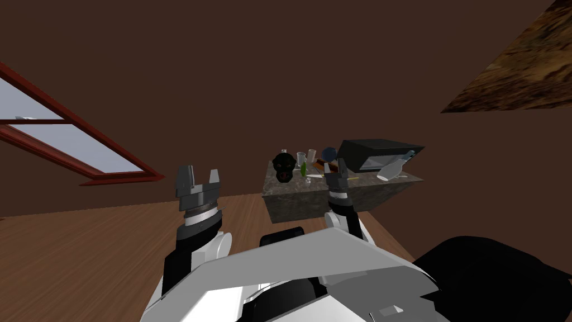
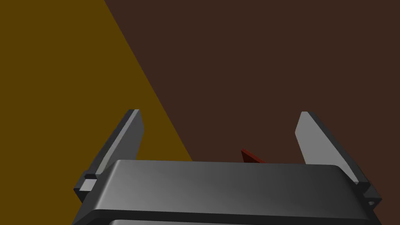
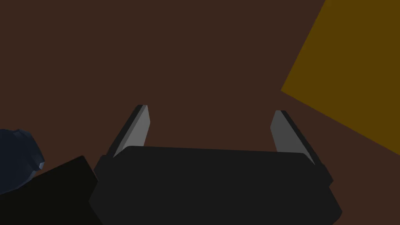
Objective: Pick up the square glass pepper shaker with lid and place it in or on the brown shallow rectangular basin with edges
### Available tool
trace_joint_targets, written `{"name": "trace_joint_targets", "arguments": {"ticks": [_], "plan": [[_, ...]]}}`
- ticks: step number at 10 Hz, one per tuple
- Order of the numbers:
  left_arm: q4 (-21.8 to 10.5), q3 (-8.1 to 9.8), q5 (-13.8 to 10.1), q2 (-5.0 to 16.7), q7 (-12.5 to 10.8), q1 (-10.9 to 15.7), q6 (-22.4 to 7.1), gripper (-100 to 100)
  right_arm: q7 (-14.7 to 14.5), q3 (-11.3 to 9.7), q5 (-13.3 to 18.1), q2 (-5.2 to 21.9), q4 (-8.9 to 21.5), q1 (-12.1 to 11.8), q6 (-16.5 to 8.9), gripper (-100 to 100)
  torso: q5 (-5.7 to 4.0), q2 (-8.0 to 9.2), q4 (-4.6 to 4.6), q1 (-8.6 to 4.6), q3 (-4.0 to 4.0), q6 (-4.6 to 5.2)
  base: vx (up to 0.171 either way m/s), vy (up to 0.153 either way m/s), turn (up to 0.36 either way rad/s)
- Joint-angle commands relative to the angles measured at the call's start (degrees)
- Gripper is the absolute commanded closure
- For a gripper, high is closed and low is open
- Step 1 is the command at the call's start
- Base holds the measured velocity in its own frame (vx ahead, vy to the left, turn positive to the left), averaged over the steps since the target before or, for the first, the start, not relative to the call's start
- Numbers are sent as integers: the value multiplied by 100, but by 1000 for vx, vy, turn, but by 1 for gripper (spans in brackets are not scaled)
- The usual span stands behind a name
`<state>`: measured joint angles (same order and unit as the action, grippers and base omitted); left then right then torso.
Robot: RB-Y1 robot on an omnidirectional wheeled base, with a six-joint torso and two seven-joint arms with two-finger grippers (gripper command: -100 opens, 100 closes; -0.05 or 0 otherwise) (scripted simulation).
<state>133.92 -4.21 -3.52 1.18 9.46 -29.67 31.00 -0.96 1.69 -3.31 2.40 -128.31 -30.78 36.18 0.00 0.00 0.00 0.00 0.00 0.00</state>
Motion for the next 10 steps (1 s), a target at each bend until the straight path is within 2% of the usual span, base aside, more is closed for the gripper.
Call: {"name": "trace_joint_targets", "arguments": {"ticks": [1, 6, 10], "plan": [[0, 0, 0, 0, 0, 0, 0, 0, -52, 19, 90, 220, 72, -13, -61, -100, 0, 0, 0, 0, 0, 0, -28, 1, -7], [0, 0, 0, 0, 0, 1, 0, 0, -258, 108, 493, 753, 370, -77, -343, -100, 0, 31, 7, -1, 18, 1, -73, 2, -23], [0, 0, 0, 0, 0, 1, 0, 0, -472, 216, 951, 1203, 694, -155, -676, -100, -2, 49, 11, -9, 28, 1, -120, -11, -44]]}}
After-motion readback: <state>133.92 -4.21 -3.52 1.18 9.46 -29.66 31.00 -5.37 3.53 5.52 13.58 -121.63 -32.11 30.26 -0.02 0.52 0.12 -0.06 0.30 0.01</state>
